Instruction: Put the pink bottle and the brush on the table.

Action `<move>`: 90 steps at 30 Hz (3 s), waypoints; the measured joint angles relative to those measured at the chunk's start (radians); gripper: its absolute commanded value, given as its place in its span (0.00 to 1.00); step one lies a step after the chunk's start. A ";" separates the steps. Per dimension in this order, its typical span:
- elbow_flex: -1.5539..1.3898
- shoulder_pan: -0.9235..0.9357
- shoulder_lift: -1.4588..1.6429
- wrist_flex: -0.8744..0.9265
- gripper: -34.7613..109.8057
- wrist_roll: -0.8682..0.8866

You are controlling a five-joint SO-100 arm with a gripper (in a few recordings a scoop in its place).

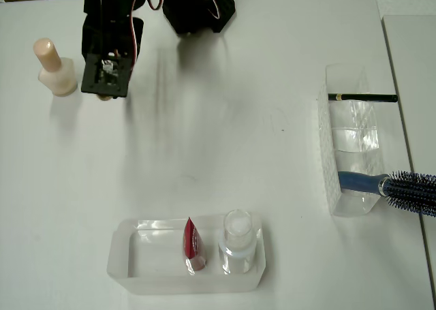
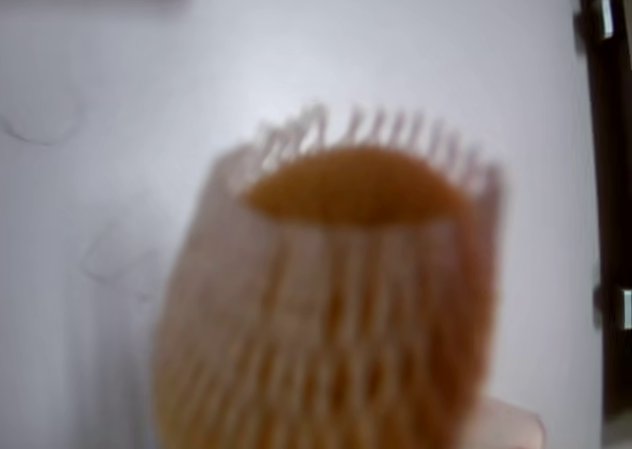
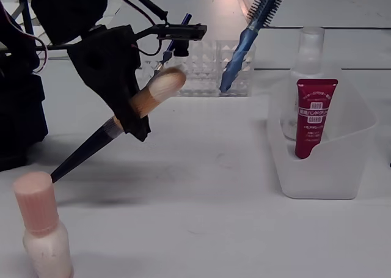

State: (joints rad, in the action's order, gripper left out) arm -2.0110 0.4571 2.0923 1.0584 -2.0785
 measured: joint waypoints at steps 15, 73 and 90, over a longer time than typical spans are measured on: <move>-0.265 0.195 0.003 -0.267 0.24 -0.186; -0.216 0.249 -0.440 -0.615 0.34 -0.207; -0.206 0.249 -0.399 -0.534 0.45 -0.195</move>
State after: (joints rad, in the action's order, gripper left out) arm -2.2166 0.7056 1.6935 0.5246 -2.2734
